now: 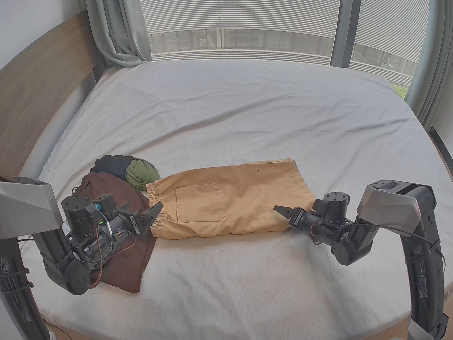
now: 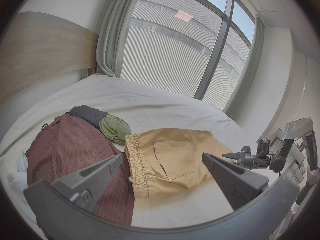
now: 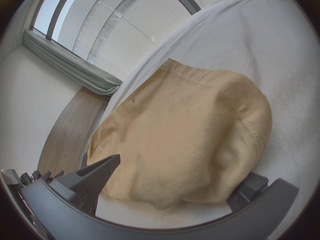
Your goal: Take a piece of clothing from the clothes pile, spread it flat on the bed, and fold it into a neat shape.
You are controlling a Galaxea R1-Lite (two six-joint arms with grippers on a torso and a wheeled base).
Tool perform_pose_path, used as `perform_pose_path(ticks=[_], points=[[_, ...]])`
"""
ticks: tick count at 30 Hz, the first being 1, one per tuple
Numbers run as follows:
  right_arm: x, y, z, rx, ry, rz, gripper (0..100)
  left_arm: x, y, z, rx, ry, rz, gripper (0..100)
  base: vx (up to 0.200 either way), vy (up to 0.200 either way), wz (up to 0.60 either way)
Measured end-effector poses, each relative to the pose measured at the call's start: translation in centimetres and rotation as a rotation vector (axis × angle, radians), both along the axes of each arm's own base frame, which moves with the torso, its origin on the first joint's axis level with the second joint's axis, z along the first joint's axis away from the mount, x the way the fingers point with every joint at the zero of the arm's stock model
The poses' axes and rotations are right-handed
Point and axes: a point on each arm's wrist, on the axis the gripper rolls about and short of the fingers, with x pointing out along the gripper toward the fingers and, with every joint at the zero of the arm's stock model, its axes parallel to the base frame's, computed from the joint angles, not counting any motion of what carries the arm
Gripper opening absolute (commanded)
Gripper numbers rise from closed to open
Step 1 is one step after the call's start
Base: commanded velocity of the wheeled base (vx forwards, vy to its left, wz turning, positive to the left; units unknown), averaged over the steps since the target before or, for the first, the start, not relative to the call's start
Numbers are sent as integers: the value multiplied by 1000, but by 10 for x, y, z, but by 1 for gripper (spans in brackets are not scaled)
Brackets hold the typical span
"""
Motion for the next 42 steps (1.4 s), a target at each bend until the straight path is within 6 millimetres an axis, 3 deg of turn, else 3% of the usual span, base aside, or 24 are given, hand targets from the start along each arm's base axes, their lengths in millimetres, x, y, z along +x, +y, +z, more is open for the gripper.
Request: perform_pose_path(ticks=[13,14,31,42], points=[[5,4,-6,22,-17,-5,100,0,0,0,-15,3,3,100,0,0,0],[5,5,-6,22,-18,-7,0,0,0,0,-15,2,3,100,0,0,0],[3,3,-8,18,-30,-32,0,1,0,1,-43,11,9,100,0,0,0],[-25,-7,5,-29,22,-37,0,1,0,-1,-46,15,12,100,0,0,0]])
